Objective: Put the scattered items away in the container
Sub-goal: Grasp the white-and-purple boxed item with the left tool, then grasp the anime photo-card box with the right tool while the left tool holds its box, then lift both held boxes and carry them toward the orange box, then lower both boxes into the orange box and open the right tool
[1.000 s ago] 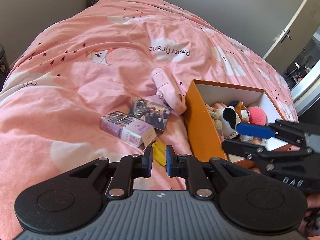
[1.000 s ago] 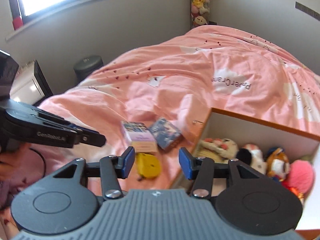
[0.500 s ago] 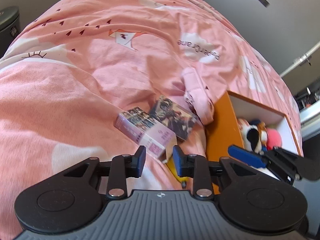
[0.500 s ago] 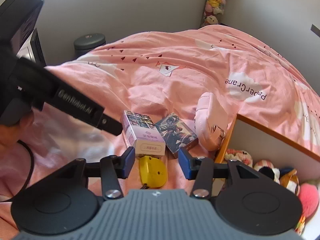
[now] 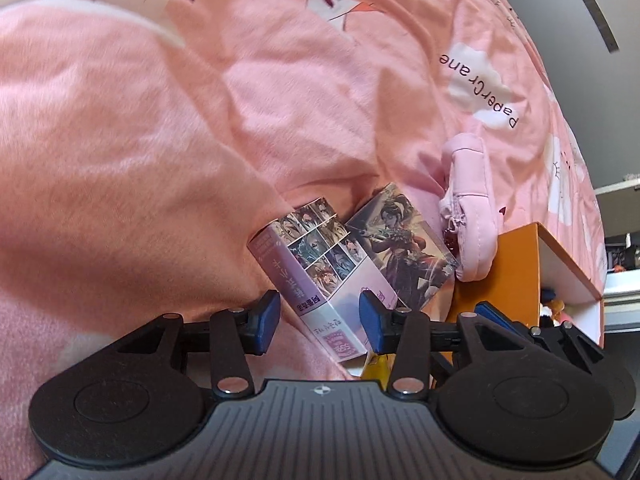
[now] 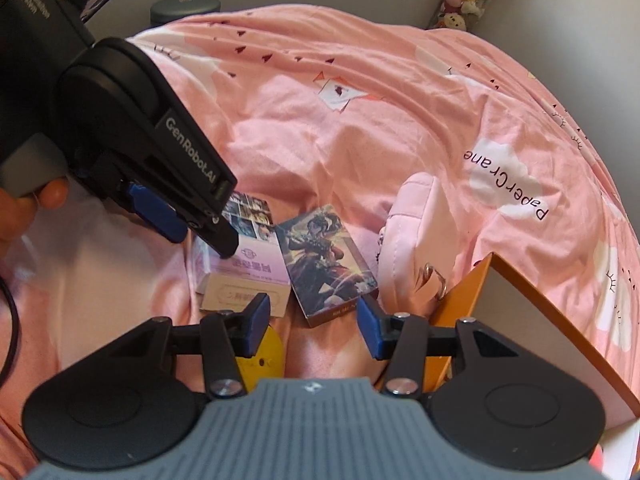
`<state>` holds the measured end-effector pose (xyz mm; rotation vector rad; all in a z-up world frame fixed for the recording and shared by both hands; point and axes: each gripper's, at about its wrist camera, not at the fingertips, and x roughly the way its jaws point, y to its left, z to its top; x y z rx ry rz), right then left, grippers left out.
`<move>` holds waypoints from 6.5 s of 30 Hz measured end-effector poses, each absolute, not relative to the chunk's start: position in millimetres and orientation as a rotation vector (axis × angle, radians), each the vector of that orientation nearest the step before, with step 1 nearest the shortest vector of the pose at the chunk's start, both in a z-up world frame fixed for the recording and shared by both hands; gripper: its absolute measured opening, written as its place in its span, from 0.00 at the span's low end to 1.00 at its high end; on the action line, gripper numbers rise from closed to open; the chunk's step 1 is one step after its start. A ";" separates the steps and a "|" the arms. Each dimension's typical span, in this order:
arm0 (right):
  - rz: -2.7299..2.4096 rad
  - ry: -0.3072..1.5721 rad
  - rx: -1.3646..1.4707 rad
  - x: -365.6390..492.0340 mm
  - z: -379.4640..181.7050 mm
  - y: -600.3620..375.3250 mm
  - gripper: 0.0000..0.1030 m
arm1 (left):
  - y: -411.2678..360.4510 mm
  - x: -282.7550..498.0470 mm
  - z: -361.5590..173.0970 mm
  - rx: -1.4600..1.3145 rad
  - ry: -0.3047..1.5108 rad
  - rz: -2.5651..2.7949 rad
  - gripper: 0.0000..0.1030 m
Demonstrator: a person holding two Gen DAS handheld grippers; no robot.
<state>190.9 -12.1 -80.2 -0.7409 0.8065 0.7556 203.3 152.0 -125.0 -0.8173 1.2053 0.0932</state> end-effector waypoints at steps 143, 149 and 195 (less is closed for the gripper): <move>0.627 1.022 -0.247 81.4 -99.2 -141.0 0.40 | 39.4 77.4 -76.8 -0.469 1.201 -0.126 0.27; 0.593 0.991 -0.321 82.5 -88.1 -141.5 0.31 | 33.4 80.8 -78.5 -0.446 1.215 -0.146 0.27; 0.420 0.799 0.160 183.2 -20.4 -256.9 0.25 | -66.9 220.1 -37.4 -0.425 1.116 -0.364 0.26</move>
